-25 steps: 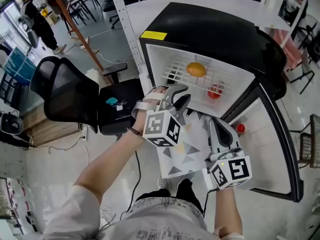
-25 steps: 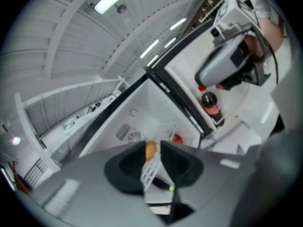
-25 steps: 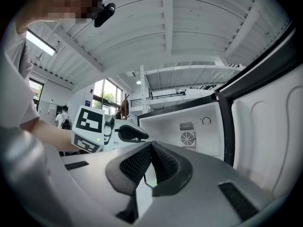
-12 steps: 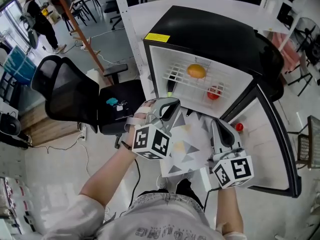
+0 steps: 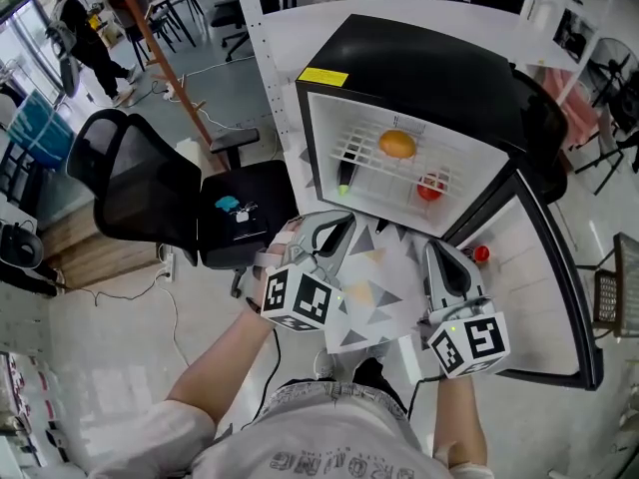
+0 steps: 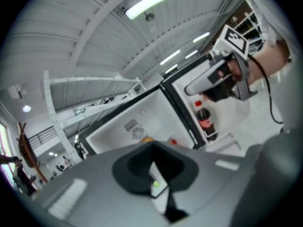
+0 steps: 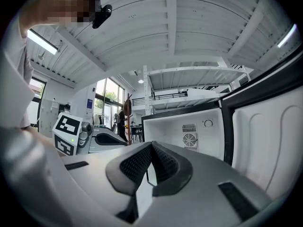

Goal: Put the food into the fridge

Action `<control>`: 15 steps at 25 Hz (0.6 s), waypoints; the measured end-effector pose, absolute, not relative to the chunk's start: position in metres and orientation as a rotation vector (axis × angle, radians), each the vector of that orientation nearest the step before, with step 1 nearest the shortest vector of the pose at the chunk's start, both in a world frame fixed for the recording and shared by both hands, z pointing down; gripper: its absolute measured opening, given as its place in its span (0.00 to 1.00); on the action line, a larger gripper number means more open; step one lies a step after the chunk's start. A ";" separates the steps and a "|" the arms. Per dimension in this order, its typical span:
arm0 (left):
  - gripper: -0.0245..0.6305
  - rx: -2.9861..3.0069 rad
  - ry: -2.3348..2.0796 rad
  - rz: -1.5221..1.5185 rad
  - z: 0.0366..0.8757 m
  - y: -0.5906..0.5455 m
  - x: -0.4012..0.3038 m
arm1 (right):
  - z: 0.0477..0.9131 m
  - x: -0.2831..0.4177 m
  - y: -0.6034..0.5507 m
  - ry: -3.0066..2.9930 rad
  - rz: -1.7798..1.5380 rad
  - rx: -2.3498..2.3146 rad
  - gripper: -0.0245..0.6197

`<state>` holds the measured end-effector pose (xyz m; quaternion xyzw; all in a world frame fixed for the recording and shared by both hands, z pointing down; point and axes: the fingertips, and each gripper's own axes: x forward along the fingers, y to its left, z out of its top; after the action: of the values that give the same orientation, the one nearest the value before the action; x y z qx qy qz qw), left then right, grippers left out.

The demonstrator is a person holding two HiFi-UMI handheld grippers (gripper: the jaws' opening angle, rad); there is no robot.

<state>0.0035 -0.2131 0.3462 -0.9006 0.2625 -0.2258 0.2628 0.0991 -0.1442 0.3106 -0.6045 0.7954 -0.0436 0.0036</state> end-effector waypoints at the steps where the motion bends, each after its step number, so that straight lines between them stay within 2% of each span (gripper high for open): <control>1: 0.05 -2.444 0.711 -0.608 0.348 -0.212 0.002 | 0.311 0.099 -0.144 2.493 -0.139 -1.894 0.03; 15: 0.05 -2.520 0.720 -0.594 0.367 -0.205 -0.007 | 0.323 0.097 -0.142 2.505 -0.202 -1.905 0.03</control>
<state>-0.0075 -0.2051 0.3668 -0.9136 0.2609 -0.2155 0.2253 0.0972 -0.1420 0.3230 -0.6040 0.7944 -0.0639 -0.0059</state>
